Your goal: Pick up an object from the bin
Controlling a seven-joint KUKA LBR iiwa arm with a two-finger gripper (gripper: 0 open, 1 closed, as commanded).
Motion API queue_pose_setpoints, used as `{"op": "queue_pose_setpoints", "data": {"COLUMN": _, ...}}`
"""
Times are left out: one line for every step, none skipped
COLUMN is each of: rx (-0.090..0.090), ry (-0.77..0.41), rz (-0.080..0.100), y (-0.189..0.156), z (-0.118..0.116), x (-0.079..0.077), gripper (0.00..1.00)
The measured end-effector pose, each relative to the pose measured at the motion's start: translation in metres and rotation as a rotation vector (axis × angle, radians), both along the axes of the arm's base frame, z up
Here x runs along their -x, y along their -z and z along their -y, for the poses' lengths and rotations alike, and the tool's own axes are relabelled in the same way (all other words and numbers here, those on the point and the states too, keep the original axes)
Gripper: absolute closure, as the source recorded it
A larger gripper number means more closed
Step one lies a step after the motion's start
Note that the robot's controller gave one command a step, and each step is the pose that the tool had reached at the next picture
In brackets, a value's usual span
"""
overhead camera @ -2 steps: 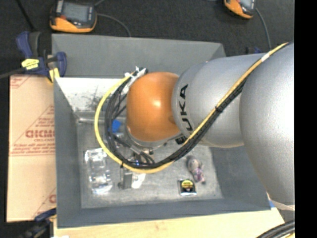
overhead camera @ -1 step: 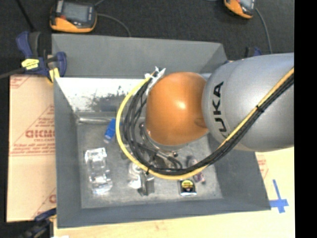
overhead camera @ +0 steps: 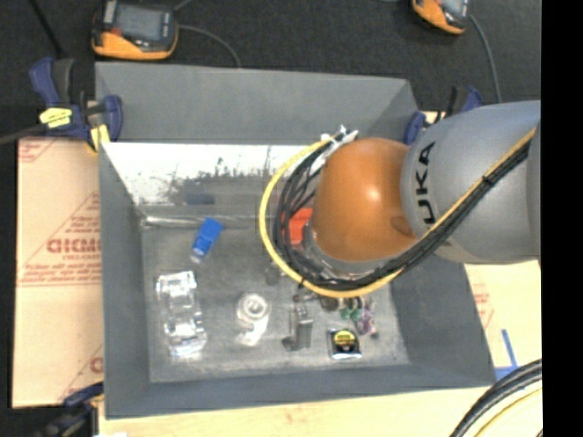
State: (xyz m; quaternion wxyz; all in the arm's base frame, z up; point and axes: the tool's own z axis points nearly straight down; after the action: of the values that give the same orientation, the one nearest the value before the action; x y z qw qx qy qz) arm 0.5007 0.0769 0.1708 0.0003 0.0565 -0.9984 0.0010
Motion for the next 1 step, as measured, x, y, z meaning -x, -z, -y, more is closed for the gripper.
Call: {"op": "queue_pose_setpoints", "data": {"rx": -0.002, "ry": -0.111, "rz": 0.004, "y": 0.0801, "z": -0.0025, "x": -0.0764, "gripper": 0.0}}
